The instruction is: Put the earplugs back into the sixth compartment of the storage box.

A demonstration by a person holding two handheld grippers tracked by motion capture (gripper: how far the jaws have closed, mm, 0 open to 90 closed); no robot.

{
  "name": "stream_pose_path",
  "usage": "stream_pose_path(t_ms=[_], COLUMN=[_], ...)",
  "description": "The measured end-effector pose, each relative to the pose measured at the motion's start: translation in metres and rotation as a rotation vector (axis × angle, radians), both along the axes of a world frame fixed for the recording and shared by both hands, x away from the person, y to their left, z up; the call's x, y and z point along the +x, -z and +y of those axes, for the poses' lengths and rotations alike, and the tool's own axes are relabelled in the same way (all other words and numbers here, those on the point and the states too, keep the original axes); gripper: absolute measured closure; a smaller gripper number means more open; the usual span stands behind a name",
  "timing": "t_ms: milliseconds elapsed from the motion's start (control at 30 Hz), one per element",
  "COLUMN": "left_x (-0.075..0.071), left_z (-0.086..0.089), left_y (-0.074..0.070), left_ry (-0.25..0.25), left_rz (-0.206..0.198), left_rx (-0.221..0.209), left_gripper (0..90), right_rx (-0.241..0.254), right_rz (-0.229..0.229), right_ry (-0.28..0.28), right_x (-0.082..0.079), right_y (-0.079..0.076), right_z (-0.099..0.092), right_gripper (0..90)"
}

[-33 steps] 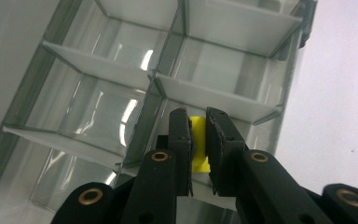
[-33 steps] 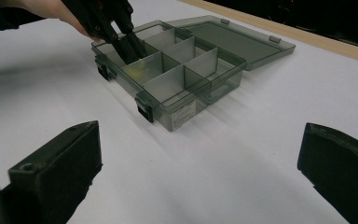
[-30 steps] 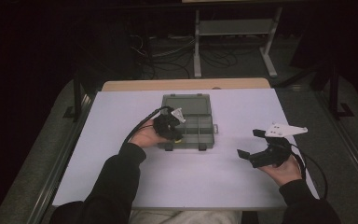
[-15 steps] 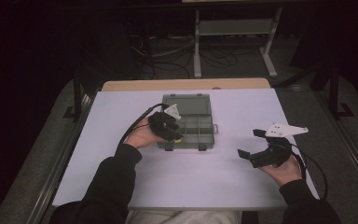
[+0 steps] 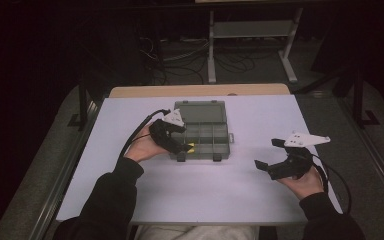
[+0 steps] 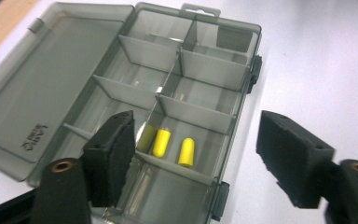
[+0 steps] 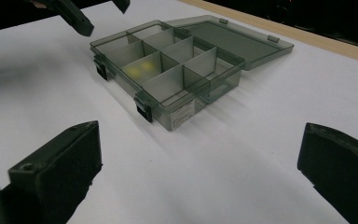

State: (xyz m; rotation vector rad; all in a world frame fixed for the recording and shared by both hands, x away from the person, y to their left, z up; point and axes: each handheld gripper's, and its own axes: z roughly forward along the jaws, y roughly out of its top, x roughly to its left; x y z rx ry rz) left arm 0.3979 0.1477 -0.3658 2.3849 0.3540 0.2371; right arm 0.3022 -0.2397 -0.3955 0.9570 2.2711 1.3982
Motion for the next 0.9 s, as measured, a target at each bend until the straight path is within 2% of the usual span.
stream_pose_path(t_ms=[233, 433, 600, 900], left_x=[-0.006, -0.01, -0.016, -0.03], left_z=[0.012, 0.021, 0.029, 0.053], left_y=[-0.004, -0.006, -0.007, -0.009], left_ry=[-0.023, -0.041, -0.054, -0.099], left_rz=[-0.011, -0.02, -0.017, -0.046], left_rx=[-0.057, -0.082, -0.111, -0.158], left_gripper=[20.6, 14.8, 13.5, 12.9], right_rx=[0.001, 0.001, 0.002, 0.002], right_rz=[0.001, 0.001, 0.002, 0.003], right_ry=[0.001, 0.0, 0.0, 0.001], right_x=[0.0, 0.0, 0.0, 0.0], right_y=[0.0, 0.0, 0.0, 0.0], right_z=[0.0, 0.0, 0.0, 0.0], right_gripper=[0.0, 0.0, 0.0, 0.0])
